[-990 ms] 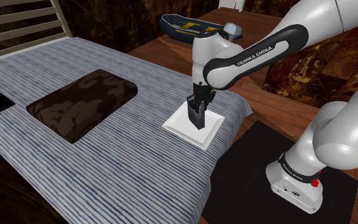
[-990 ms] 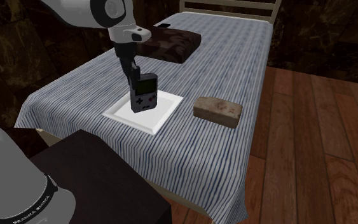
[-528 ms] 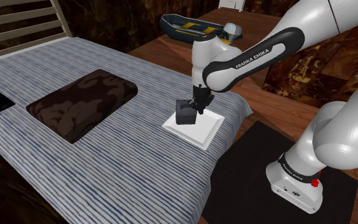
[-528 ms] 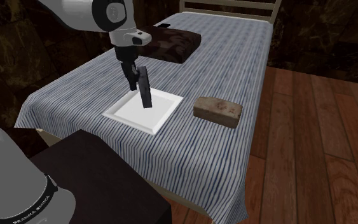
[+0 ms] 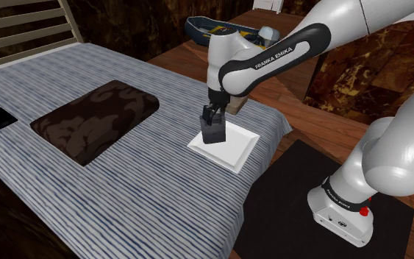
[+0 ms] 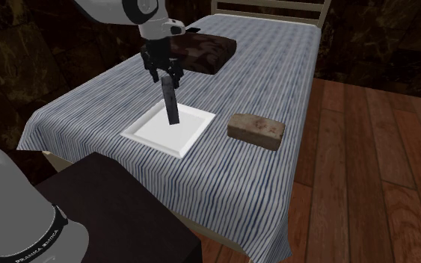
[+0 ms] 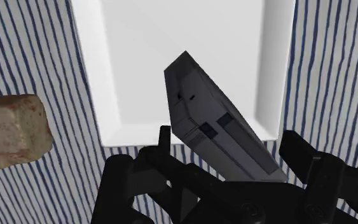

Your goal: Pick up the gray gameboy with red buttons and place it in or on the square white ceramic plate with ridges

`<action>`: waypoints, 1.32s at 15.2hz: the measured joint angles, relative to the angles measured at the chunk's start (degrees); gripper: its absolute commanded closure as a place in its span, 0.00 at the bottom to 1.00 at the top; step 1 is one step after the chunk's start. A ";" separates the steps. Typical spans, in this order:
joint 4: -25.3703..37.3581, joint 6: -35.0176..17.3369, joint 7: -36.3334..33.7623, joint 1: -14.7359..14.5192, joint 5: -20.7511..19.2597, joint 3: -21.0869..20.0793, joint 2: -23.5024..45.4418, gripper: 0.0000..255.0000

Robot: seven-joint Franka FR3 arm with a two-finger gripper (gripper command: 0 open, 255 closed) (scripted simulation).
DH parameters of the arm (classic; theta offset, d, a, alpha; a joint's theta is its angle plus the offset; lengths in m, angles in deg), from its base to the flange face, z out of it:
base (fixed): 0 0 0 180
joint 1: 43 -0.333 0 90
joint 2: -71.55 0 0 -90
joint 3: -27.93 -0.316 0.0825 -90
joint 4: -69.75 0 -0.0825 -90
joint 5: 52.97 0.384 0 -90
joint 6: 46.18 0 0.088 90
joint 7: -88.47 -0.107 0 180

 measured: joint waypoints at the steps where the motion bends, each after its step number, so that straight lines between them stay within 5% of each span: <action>1: 1.78 0.15 4.05 -0.11 0.38 -0.15 0.70 0.00; 5: 4.32 -1.28 12.08 -0.40 1.04 -0.71 2.93 0.00; 17: 3.19 -5.87 12.36 -0.39 0.50 -0.63 6.28 0.00; 18: 3.19 -5.87 12.36 -0.39 0.50 -0.63 6.28 1.00; 20: 3.26 -5.91 12.37 -0.40 0.49 -0.63 6.23 1.00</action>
